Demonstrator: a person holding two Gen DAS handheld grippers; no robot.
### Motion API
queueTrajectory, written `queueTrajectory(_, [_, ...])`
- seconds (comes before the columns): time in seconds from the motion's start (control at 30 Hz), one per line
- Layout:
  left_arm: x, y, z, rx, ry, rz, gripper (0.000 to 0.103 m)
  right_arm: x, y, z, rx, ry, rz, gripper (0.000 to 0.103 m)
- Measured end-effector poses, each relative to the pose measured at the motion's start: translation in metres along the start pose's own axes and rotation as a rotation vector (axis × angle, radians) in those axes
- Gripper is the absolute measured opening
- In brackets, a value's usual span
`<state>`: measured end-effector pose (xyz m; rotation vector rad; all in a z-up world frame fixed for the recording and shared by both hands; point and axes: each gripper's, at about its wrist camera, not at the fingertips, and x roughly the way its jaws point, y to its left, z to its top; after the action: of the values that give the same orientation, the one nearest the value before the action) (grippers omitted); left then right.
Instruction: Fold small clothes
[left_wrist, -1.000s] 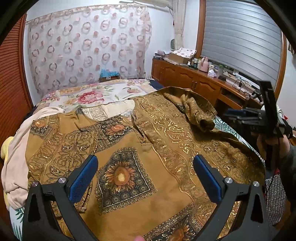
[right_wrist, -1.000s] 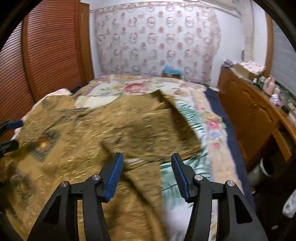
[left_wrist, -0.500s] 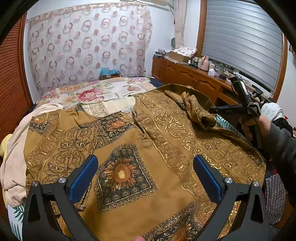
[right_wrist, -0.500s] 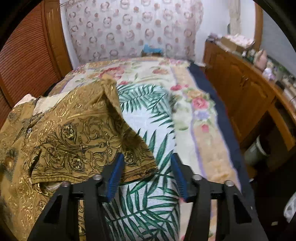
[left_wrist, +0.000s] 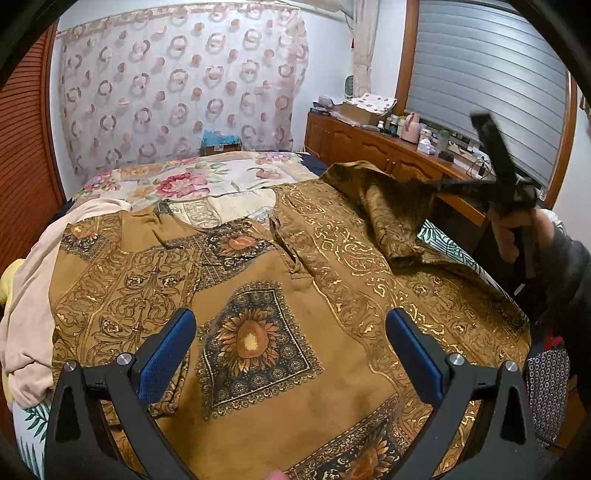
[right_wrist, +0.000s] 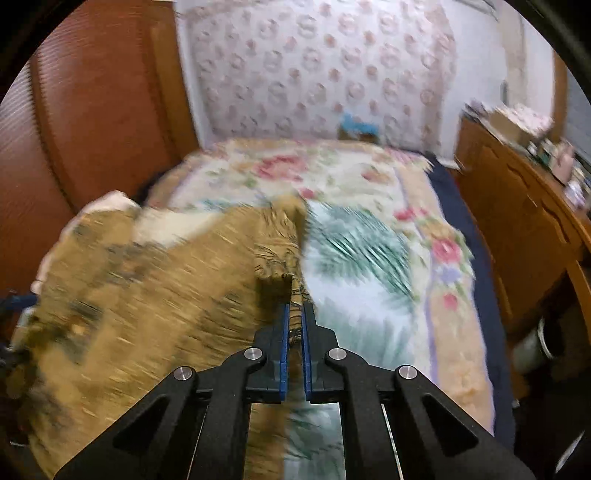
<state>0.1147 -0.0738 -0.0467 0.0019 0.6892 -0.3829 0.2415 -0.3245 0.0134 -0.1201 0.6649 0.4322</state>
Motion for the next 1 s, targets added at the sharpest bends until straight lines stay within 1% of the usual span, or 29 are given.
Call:
queueTrajectory(0.13, [0.0,0.003,-0.001,-0.003,0.001,0.004,0.103,-0.008,0.043,0.022,-0.067,-0.044,0.095,0.006])
queueTrajectory(0.23, [-0.001,0.005,-0.002,-0.011,0.0,0.004,0.103,0.001,0.075,0.037,-0.113,-0.056,0.149,0.006])
queueTrajectory(0.37, [-0.001,0.011,-0.004,-0.022,0.004,0.008,0.103,0.02,0.107,0.045,-0.161,-0.023,0.167,0.006])
queueTrajectory(0.4, [-0.001,0.012,-0.004,-0.024,0.004,0.009,0.103,0.024,0.114,0.047,-0.174,-0.016,0.165,0.009])
queueTrajectory(0.43, [-0.001,0.013,-0.005,-0.028,0.004,0.008,0.103,0.028,0.117,0.049,-0.181,-0.012,0.164,0.009])
queueTrajectory(0.47, [0.0,0.014,-0.005,-0.031,0.005,0.008,0.103,0.025,0.11,0.051,-0.184,-0.011,0.166,0.009])
queueTrajectory(0.53, [0.0,0.016,-0.007,-0.035,0.005,0.009,0.103,0.029,0.112,0.056,-0.181,-0.007,0.186,0.011])
queueTrajectory(0.6, [0.0,0.017,-0.007,-0.039,0.005,0.009,0.103,0.028,0.107,0.058,-0.167,-0.01,0.19,0.023])
queueTrajectory(0.63, [0.001,0.018,-0.008,-0.04,0.006,0.008,0.103,0.035,0.099,0.062,-0.158,-0.01,0.194,0.025])
queueTrajectory(0.7, [0.0,0.018,-0.008,-0.04,0.005,0.008,0.103,0.032,0.096,0.067,-0.146,-0.017,0.193,0.029])
queueTrajectory(0.77, [0.0,0.018,-0.008,-0.039,0.006,0.007,0.103,0.033,0.093,0.068,-0.14,-0.025,0.177,0.034])
queueTrajectory(0.83, [0.0,0.019,-0.008,-0.038,0.005,0.01,0.103,0.031,0.091,0.066,-0.139,-0.031,0.153,0.035])
queueTrajectory(0.87, [0.0,0.019,-0.007,-0.04,0.006,0.01,0.103,0.026,0.095,0.059,-0.143,-0.032,0.135,0.035])
queueTrajectory(0.93, [0.001,0.02,-0.008,-0.042,0.006,0.01,0.103,0.025,0.09,0.049,-0.148,-0.022,0.087,0.035])
queueTrajectory(1.0, [0.001,0.022,-0.008,-0.044,0.006,0.012,0.103,0.026,0.08,0.03,-0.149,0.014,0.056,0.035])
